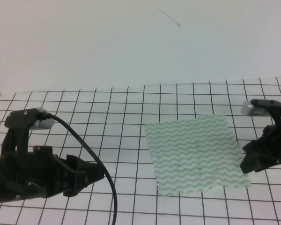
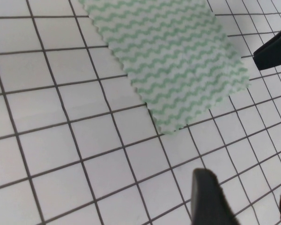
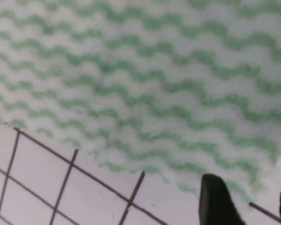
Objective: Fold towel
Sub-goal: 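Fold the patterned cloth into a small square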
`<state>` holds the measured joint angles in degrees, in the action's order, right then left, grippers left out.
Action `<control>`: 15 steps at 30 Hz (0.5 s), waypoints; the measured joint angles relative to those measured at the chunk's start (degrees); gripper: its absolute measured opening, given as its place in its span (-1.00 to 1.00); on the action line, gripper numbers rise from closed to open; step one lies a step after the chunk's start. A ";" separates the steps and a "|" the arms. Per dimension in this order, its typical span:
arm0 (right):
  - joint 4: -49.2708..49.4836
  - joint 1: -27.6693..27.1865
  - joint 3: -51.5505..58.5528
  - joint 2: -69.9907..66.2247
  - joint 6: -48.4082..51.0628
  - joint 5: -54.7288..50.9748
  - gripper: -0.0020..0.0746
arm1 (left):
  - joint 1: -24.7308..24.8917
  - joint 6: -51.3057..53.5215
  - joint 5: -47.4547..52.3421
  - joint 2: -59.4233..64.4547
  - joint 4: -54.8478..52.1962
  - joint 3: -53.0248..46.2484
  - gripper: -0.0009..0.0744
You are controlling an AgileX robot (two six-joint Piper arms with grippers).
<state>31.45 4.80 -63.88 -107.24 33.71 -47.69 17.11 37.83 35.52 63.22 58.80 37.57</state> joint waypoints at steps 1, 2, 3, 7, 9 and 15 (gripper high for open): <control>0.01 0.00 0.89 -0.04 0.00 1.00 -0.18 | 0.00 0.00 0.27 0.00 0.00 0.00 -0.15; 0.11 0.18 1.48 -0.04 0.00 1.91 -0.18 | 0.00 0.00 0.39 0.00 0.00 0.00 -0.15; 0.11 0.51 2.08 -0.04 0.00 3.21 -0.18 | 0.00 0.00 0.49 0.00 0.00 0.00 -0.15; 0.14 2.39 2.82 -0.82 -0.10 5.12 -0.22 | 0.00 -0.22 0.49 0.00 0.00 0.00 -0.15; 0.24 3.18 2.91 -1.83 -0.72 5.50 -0.23 | 0.00 -0.22 0.62 0.00 0.00 0.00 -0.15; 0.24 3.44 2.91 -2.41 -1.48 5.84 -0.25 | 0.00 -0.22 2.05 0.00 0.00 0.00 -0.15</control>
<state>31.68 8.24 -60.97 -109.66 32.23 -41.85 17.11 37.61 37.56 63.22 58.80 37.57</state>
